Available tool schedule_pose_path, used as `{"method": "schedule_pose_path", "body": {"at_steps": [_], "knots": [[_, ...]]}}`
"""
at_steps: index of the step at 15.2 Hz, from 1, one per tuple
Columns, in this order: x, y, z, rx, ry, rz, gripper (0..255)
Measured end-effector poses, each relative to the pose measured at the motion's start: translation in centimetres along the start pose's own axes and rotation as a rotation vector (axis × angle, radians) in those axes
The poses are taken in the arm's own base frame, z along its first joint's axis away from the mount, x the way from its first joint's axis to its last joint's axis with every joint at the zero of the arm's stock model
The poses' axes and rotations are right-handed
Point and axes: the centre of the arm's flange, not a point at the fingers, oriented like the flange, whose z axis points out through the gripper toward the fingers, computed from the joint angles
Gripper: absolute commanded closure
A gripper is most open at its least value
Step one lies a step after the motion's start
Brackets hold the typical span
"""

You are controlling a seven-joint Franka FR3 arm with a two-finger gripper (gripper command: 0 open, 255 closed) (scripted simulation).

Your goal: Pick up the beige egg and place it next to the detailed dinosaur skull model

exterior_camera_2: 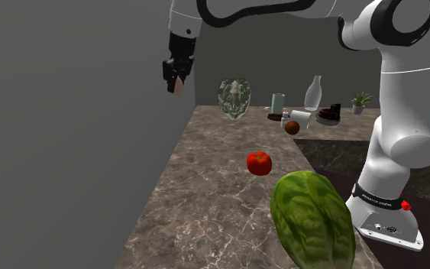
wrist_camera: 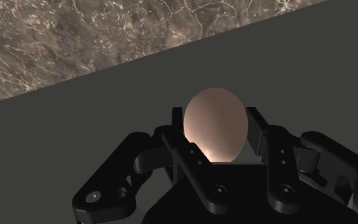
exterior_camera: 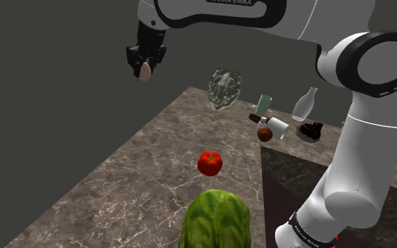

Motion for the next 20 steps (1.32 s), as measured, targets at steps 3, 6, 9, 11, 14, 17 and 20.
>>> {"method": "schedule_pose_path", "body": {"at_steps": [3,6,9,11,14,17,20], "knots": [[0.5,0.1,-1.5,0.0,0.0,0.0,255],[0.6,0.8,-2.3,0.0,0.0,0.0,255],[0.8,4.1,-2.0,0.0,-0.001,0.001,255],[0.9,6.6,-1.9,0.0,-0.001,0.001,255],[0.9,11.0,-1.6,0.0,-0.001,0.001,255],[1.0,14.5,-1.2,-0.001,-0.001,0.001,255],[0.7,18.4,-0.9,0.0,-0.001,0.002,255]]}}
